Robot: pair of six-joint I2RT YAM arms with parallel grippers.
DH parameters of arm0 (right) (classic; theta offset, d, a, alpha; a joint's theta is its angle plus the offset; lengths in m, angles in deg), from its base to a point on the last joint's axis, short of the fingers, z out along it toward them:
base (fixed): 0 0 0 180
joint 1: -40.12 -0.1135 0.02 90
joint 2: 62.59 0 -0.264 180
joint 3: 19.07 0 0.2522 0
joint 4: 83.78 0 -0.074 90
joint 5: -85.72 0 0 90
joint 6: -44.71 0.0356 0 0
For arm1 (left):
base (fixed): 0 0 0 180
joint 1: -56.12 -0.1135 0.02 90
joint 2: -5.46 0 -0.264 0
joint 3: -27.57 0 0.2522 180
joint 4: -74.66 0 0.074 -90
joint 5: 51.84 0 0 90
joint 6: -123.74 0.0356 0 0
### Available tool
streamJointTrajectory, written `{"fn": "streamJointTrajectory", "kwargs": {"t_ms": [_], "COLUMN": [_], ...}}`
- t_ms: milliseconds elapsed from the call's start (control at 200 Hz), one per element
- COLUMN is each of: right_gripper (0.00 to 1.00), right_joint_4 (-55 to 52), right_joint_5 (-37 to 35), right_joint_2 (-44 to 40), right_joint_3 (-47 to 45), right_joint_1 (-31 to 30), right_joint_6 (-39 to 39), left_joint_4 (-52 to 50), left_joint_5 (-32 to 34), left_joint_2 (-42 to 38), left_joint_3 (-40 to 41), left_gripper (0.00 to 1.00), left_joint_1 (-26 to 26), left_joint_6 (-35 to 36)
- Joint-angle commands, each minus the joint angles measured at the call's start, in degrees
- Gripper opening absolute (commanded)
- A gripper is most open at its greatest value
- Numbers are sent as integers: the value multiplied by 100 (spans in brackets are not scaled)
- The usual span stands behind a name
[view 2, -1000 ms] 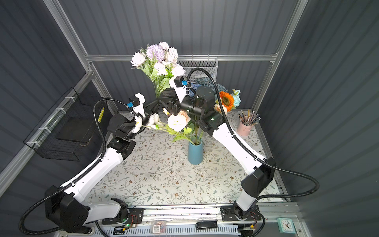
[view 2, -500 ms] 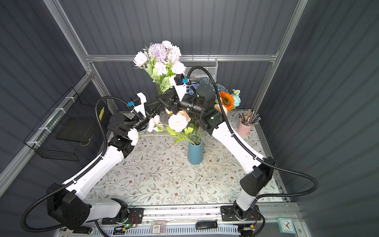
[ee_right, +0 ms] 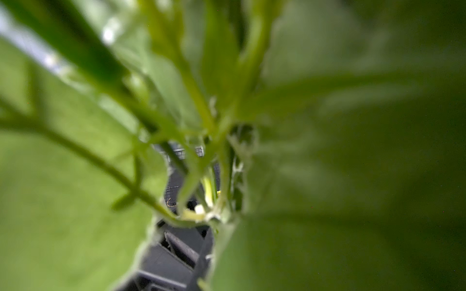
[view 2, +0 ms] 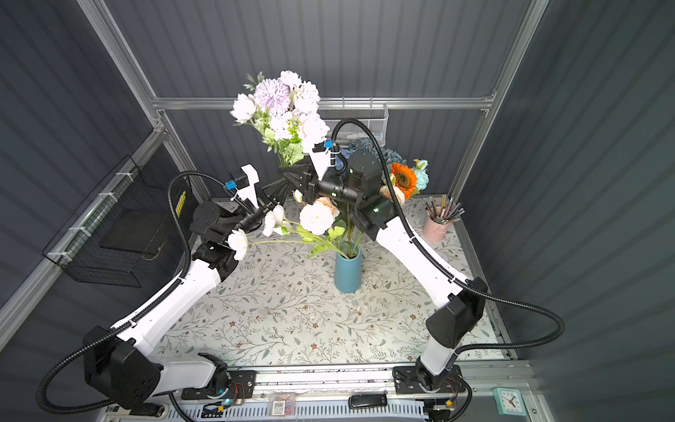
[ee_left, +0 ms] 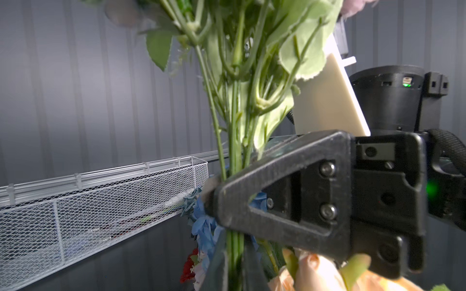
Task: Arrange flowers in a vase
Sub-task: Place the flowers into the vase.
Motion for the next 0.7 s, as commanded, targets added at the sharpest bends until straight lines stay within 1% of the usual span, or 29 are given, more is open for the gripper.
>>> {"fn": "streamJointTrajectory", "kwargs": {"t_ms": [0, 195, 205, 225, 415, 550, 695], "right_gripper": [0, 0, 0, 0, 0, 0, 0], "right_joint_4": [164, 381, 381, 382, 344, 505, 794], "right_joint_5": [-52, -216, -215, -229, -376, -478, -606], "right_joint_2": [-21, -230, -248, -267, -610, -992, -1495], "right_joint_3": [-3, -101, -98, -89, -105, -397, -901], "right_joint_1": [62, 118, 119, 132, 172, 180, 188], "right_joint_6": [-60, -207, -215, -230, -479, -620, -735], "left_joint_4": [298, 93, 85, 61, -33, 2, -105], "left_joint_5": [54, 515, 661, 751, 1248, 1518, 1591], "left_joint_2": [-170, -569, -579, -603, -648, -619, -518], "left_joint_3": [61, 540, 565, 614, 1187, 1546, 1577], "left_gripper": [99, 100, 100, 100, 100, 100, 100], "left_joint_1": [-15, -16, -16, -15, -16, -15, -24], "left_joint_6": [-267, -433, -440, -454, -751, -949, -1040]}}
